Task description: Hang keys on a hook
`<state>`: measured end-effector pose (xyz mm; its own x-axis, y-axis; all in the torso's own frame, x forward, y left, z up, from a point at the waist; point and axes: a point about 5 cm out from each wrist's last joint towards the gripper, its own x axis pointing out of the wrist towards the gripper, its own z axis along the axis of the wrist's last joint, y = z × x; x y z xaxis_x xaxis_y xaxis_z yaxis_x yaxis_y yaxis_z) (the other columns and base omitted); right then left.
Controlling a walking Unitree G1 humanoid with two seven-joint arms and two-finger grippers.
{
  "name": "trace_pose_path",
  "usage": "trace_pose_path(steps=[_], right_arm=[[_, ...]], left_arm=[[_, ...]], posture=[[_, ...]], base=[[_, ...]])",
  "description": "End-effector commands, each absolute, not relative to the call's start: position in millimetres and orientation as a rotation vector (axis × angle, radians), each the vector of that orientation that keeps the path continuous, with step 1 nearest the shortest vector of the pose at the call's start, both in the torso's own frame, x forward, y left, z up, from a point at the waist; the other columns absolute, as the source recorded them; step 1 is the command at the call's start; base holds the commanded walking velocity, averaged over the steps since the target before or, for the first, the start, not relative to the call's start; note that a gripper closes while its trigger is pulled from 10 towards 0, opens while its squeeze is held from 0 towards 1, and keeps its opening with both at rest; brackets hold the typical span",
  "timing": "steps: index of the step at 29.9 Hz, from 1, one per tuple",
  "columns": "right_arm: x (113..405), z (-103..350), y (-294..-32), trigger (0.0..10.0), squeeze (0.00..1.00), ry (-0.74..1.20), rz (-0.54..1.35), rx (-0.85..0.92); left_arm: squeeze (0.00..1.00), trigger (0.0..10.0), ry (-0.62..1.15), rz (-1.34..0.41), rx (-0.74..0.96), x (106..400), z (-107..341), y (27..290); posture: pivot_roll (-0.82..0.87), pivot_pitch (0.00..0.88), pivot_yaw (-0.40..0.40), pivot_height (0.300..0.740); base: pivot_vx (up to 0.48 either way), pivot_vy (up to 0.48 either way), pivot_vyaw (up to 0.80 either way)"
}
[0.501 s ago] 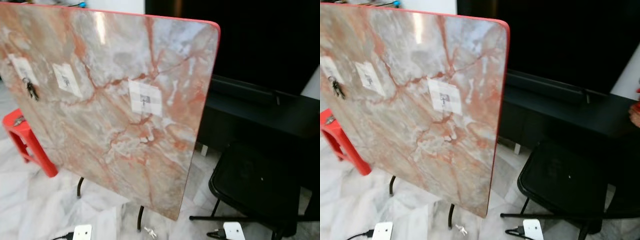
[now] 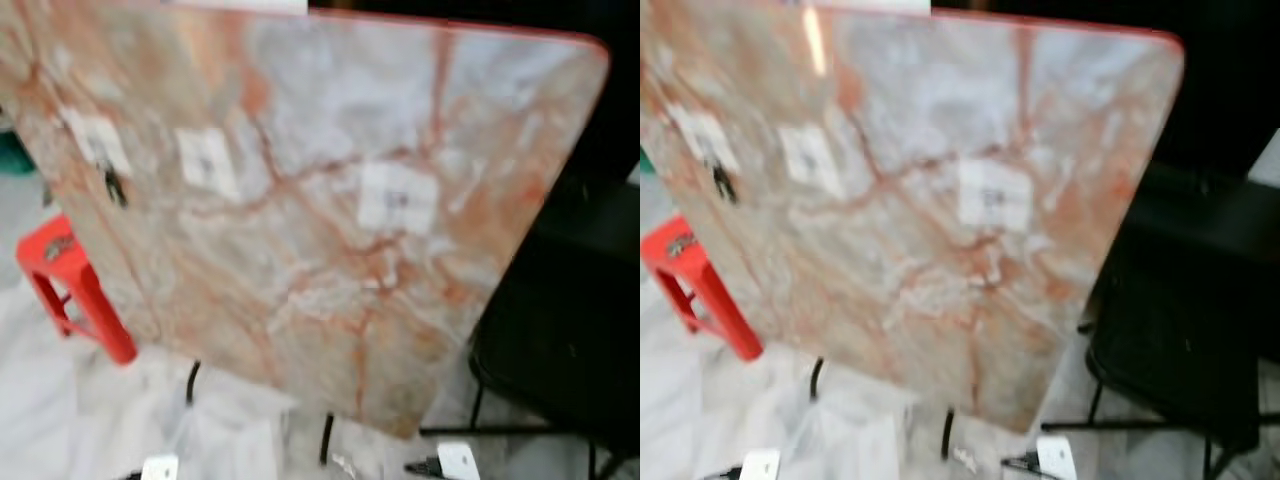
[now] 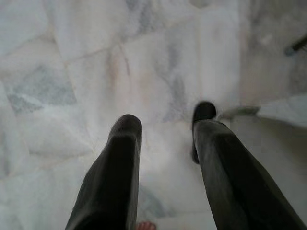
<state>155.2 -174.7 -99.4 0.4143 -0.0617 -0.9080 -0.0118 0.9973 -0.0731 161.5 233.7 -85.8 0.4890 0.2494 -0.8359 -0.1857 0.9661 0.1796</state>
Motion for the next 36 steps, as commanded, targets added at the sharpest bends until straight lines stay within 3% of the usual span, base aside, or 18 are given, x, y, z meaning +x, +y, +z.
trace_pose_path(steps=[1, 22, 28, 36], right_arm=[[162.8, -96.5, -171.7, 10.0, 0.00, 1.117, -0.027, -0.066], [162.8, -96.4, -172.2, 10.0, 0.00, 1.110, -0.050, -0.043], [162.4, -96.6, -172.1, 10.0, 0.00, 1.116, -0.040, -0.048], [162.5, -96.6, -171.8, 10.0, 0.00, 1.111, -0.035, -0.053]], left_arm=[[0.00, 10.0, 1.062, 0.277, 0.086, 150.6, -88.8, 240.3], [0.00, 10.0, 1.069, 0.246, 0.074, 149.1, -90.1, 237.7], [0.00, 10.0, 1.070, 0.238, 0.073, 149.0, -90.3, 237.1], [0.00, 10.0, 1.073, 0.223, 0.087, 148.4, -90.7, 236.3]], posture=[[0.03, 0.000, -0.033, 0.727], [0.02, 0.000, -0.037, 0.727], [0.02, 0.000, -0.037, 0.727], [0.03, 0.000, -0.033, 0.727]], base=[[0.000, 0.480, 0.00], [0.000, 0.480, 0.00], [0.000, 0.480, -0.77], [0.000, 0.480, 0.00]])
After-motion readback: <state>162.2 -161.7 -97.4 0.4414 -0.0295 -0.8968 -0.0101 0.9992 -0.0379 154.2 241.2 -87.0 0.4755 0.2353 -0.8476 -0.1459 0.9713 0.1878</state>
